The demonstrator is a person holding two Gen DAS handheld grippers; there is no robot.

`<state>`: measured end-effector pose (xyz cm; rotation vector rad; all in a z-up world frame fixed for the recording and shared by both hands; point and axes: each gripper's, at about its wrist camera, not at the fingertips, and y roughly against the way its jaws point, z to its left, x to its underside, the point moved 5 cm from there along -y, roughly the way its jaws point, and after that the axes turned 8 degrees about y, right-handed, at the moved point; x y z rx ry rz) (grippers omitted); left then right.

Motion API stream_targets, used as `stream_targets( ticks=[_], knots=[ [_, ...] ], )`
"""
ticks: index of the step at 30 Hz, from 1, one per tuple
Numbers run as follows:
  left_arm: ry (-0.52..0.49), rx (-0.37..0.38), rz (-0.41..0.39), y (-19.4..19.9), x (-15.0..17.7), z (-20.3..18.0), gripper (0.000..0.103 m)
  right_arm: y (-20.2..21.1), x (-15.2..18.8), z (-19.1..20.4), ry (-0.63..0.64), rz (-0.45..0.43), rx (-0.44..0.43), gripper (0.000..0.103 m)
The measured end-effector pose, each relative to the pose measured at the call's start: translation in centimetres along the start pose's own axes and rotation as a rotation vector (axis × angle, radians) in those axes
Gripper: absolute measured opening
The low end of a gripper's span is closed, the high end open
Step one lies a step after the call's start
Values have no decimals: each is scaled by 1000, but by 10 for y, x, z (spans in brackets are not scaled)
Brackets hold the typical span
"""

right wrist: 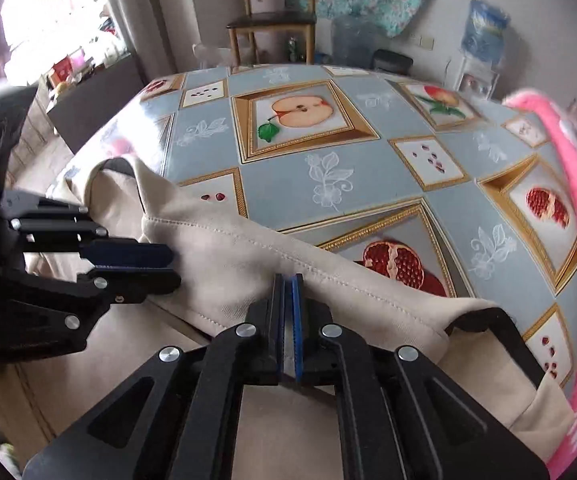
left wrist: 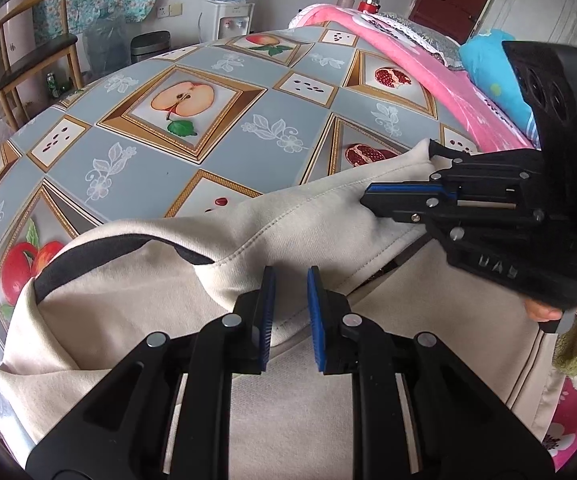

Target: Fold large clothes

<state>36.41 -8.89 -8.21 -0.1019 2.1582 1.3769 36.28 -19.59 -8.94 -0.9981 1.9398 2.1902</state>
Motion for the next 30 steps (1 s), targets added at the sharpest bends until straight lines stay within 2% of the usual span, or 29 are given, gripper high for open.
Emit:
stream_targets(
  ticks=[2, 4, 6, 8, 9, 13, 15, 16, 17, 19, 20, 22, 23, 26, 30],
  knots=[
    [2, 4, 0, 0, 0, 0, 17, 7, -5, 2, -3, -20, -10, 4],
    [5, 8, -1, 0, 0, 0, 17, 18, -12, 15, 17, -79, -62, 4],
    [8, 14, -3, 0, 0, 1, 17, 9, -13, 24, 37, -66, -76, 4],
    [13, 16, -3, 0, 0, 2, 17, -11, -6, 31, 76, -31, -24, 4],
    [14, 16, -4, 0, 0, 2, 17, -10, -5, 32, 88, -53, -14, 4],
    [24, 26, -3, 0, -1, 3, 16, -2, -7, 28, 65, -16, -38, 4],
    [24, 25, -5, 2, 0, 3, 16, 17, -5, 19, 37, -47, -35, 7],
    [24, 23, -10, 4, 0, 4, 16, 23, -2, 14, 20, -57, -27, 16],
    [33, 23, -18, 7, -1, 6, 16, 32, 4, 1, -12, -75, -7, 33],
    [65, 30, -18, 8, 0, 12, 16, 33, 14, -15, -42, -67, 27, 46],
    [98, 41, -10, 7, 0, 17, 16, 25, 22, -25, -62, -29, 44, 46],
    [127, 56, -6, 6, 0, 21, 16, 8, 36, -33, -83, 37, 22, 46],
    [138, 53, -4, 6, -1, 21, 16, 10, 38, -32, -73, 13, 30, 46],
    [125, 10, -7, 13, 0, 16, 16, 20, 37, -26, -87, 23, 75, 46],
    [97, -33, -18, 44, 6, 5, 20, 63, 45, -13, -134, -15, 139, 50]
  ],
)
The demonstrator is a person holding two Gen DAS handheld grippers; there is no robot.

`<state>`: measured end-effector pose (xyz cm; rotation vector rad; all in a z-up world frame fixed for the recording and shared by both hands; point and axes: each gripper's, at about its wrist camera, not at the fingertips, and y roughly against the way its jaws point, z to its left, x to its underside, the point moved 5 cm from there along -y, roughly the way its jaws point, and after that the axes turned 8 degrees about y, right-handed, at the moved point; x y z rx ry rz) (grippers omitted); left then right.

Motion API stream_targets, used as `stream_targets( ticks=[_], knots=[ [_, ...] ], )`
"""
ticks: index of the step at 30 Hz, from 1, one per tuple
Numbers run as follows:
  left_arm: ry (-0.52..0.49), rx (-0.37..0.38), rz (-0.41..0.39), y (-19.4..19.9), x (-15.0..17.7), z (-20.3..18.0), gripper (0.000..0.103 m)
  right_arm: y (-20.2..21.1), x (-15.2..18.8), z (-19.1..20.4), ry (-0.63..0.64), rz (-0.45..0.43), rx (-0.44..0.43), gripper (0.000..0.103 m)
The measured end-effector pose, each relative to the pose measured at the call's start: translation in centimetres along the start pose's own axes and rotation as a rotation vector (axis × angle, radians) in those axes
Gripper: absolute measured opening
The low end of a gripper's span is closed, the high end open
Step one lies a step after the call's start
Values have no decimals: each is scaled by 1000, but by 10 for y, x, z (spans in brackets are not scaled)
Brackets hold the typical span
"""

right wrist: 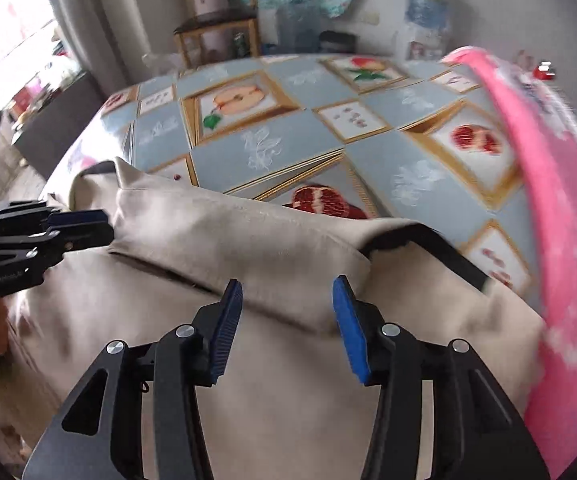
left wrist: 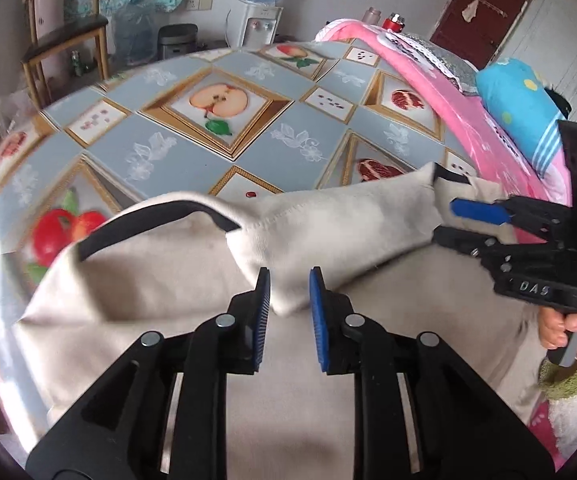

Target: Fold large clothes

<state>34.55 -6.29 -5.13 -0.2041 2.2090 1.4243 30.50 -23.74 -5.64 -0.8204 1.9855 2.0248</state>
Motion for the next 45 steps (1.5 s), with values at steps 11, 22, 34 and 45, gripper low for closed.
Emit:
stream_targets(
  ticks=[11, 22, 34, 45],
  knots=[
    [-108, -131, -74, 118, 99, -29, 74, 102, 95, 45, -141, -151, -90, 87],
    [8, -325, -28, 86, 185, -21, 86, 84, 159, 66, -155, -38, -17, 87],
    [96, -365, -35, 72, 203, -3, 96, 54, 182, 66, -130, 5, 41, 96],
    [109, -370, -41, 72, 202, -3, 96, 55, 182, 65, -130, -10, 30, 97]
  ],
)
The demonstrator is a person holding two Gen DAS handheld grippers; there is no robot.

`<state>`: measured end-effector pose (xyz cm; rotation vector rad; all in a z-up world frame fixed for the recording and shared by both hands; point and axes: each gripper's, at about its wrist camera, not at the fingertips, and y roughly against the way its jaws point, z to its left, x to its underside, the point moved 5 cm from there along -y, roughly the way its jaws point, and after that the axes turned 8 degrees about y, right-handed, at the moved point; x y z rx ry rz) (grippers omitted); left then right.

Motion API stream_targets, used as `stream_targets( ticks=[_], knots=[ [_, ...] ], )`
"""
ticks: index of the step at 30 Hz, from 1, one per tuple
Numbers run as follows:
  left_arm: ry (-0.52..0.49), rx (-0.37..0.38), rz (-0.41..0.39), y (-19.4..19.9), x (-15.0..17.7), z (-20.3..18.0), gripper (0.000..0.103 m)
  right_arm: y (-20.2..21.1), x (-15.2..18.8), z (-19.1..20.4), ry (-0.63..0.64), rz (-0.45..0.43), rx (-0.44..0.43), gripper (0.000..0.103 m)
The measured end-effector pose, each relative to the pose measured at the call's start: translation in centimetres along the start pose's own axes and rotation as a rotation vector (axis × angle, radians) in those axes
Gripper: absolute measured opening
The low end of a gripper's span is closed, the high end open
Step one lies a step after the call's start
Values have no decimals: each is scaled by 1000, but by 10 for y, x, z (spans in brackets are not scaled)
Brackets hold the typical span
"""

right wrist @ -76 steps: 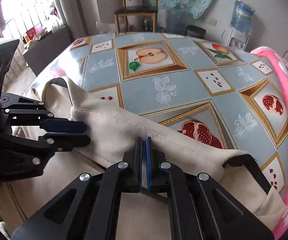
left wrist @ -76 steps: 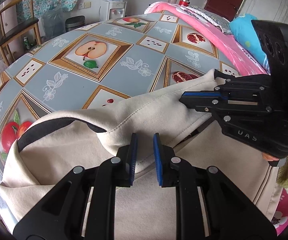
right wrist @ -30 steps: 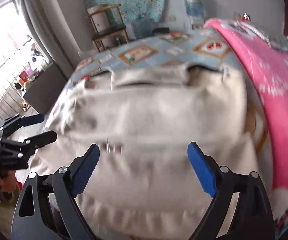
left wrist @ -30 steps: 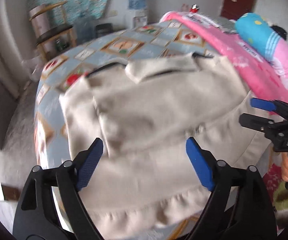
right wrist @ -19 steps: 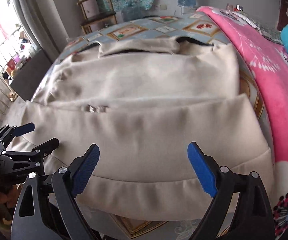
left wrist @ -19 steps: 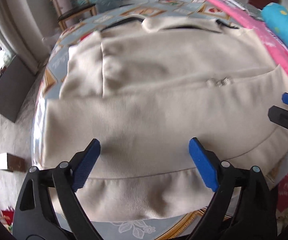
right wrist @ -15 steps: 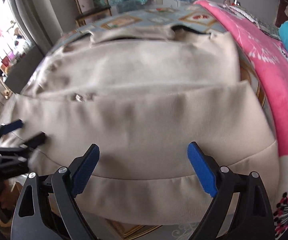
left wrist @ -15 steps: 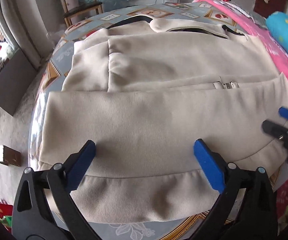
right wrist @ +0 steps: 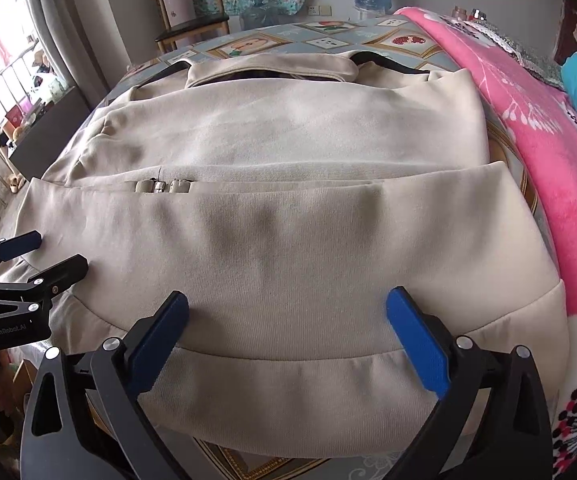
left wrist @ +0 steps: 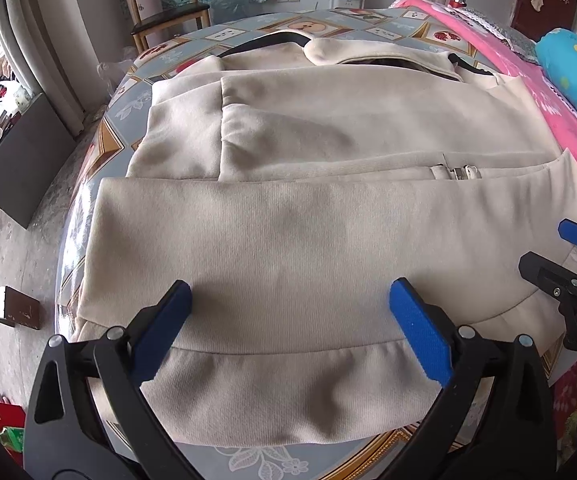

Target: Fold large clothes

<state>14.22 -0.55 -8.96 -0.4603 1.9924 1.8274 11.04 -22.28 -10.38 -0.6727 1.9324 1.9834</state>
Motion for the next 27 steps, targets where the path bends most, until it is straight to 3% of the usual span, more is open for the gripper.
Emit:
stream_targets(
  ticks=[27],
  knots=[
    [23, 1, 18, -1, 0, 1, 96, 1, 0, -2, -11, -9, -20, 97]
  ],
)
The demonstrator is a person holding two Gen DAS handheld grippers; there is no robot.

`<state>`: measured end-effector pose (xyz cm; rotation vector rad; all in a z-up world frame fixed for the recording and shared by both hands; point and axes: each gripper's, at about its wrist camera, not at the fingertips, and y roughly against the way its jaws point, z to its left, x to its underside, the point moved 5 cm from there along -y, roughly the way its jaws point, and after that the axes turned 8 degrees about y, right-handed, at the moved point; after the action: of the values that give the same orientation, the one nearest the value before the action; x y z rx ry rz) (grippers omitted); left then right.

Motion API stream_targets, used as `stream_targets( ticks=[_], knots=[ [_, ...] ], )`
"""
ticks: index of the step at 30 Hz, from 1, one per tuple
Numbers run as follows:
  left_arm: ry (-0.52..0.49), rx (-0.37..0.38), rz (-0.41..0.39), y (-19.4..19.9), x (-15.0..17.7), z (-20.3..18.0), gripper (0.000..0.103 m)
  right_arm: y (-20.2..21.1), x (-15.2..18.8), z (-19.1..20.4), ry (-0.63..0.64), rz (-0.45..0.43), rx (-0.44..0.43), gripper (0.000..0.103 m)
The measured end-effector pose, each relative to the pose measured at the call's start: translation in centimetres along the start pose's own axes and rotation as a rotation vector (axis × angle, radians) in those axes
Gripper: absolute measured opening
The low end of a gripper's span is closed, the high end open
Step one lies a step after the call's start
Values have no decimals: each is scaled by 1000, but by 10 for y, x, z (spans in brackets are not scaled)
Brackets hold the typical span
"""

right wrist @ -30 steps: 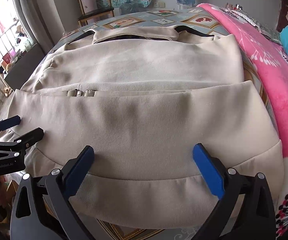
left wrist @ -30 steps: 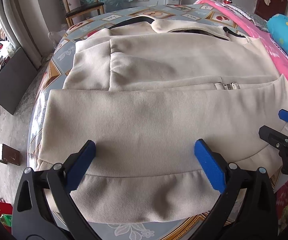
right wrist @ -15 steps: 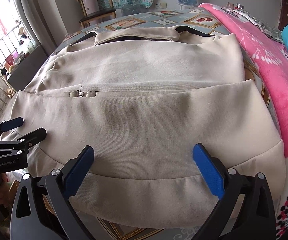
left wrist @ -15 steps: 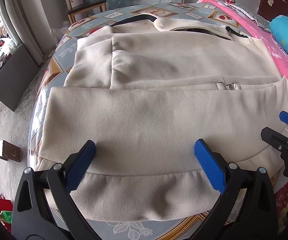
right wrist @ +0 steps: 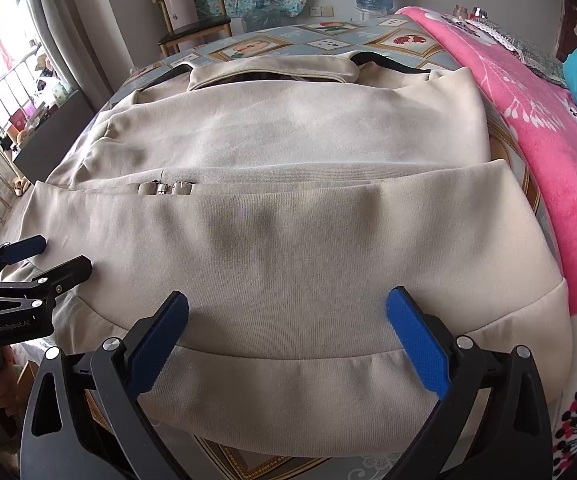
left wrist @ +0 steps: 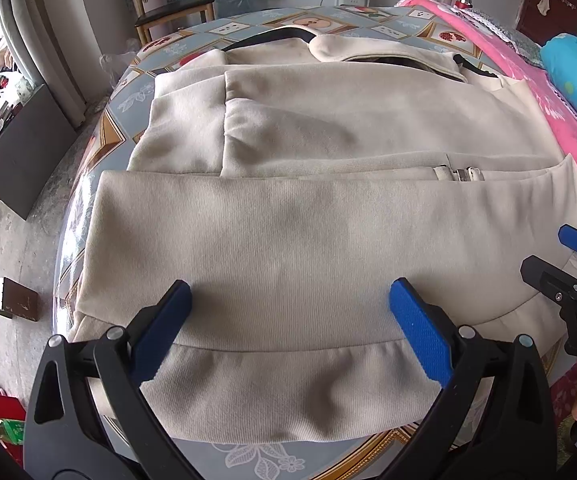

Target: Fold large clothes

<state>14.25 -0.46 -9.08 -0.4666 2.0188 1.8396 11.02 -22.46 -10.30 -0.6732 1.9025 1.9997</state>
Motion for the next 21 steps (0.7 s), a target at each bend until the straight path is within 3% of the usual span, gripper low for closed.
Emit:
stream_targets(
  ticks=[21],
  knots=[
    [-11, 3, -3, 0, 1, -1, 97, 0, 0, -1, 0, 1, -2, 97]
  ],
)
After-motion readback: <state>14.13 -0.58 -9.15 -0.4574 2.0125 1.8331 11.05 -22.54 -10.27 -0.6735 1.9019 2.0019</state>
